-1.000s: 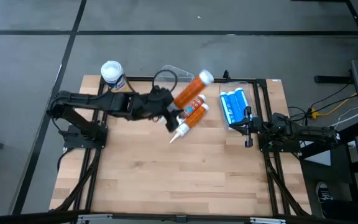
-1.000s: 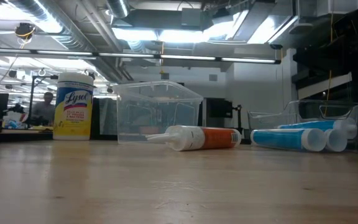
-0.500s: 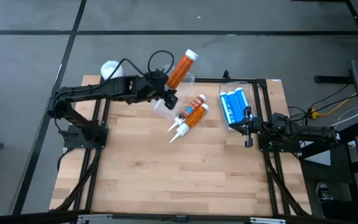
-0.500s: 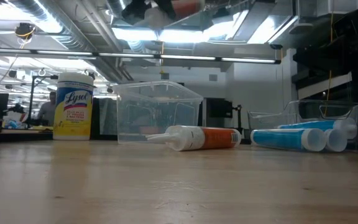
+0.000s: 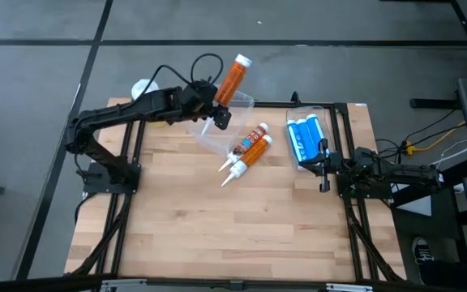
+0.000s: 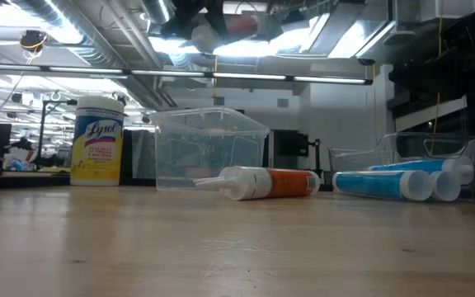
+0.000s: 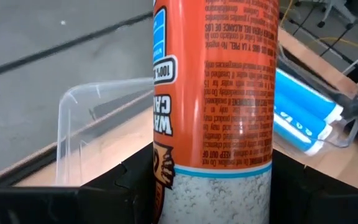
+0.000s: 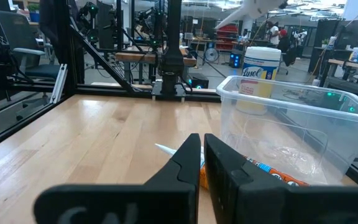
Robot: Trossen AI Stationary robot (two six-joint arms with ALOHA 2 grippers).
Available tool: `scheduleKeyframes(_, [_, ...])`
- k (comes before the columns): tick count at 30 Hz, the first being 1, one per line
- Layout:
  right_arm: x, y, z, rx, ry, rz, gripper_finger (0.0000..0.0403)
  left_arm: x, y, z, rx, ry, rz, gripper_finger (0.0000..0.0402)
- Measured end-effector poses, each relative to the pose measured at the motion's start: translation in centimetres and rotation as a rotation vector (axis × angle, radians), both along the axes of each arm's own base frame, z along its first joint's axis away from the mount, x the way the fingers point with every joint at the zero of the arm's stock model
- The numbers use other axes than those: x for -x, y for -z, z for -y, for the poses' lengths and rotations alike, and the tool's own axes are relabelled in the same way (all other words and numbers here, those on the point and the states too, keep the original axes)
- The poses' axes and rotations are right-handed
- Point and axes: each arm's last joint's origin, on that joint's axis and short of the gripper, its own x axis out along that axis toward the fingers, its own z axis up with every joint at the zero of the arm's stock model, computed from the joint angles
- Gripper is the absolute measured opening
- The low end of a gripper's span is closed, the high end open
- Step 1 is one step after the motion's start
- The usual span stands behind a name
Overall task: Pick & place silicon tubes, Sealant and Lysol wipes
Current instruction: Put the bottom orange sealant into the transparent container
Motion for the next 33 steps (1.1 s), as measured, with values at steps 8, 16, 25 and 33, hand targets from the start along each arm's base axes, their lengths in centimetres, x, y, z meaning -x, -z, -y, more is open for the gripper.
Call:
scheduleKeyframes(8, [0.0, 0.0, 0.0, 0.000, 0.000, 0.000, 0.0025, -1.6, 2.0, -1.3, 0.054, 0.025, -0.048, 0.0205])
scheduleKeyframes(16, [0.0, 0.0, 0.0, 0.000, 0.000, 0.000, 0.0025, -1.1, 2.7, -3.7, 0.116, 0.005, -0.054, 0.0205])
scheduleKeyframes(25, [0.0, 0.0, 0.0, 0.000, 0.000, 0.000, 0.0025, 0.0, 3.4, -6.6, 0.289, -0.016, -0.001, 0.0205])
scheduleKeyframes(33, [0.0, 0.0, 0.0, 0.000, 0.000, 0.000, 0.0025, 0.2, 4.4, -8.7, 0.420, -0.043, 0.052, 0.0205])
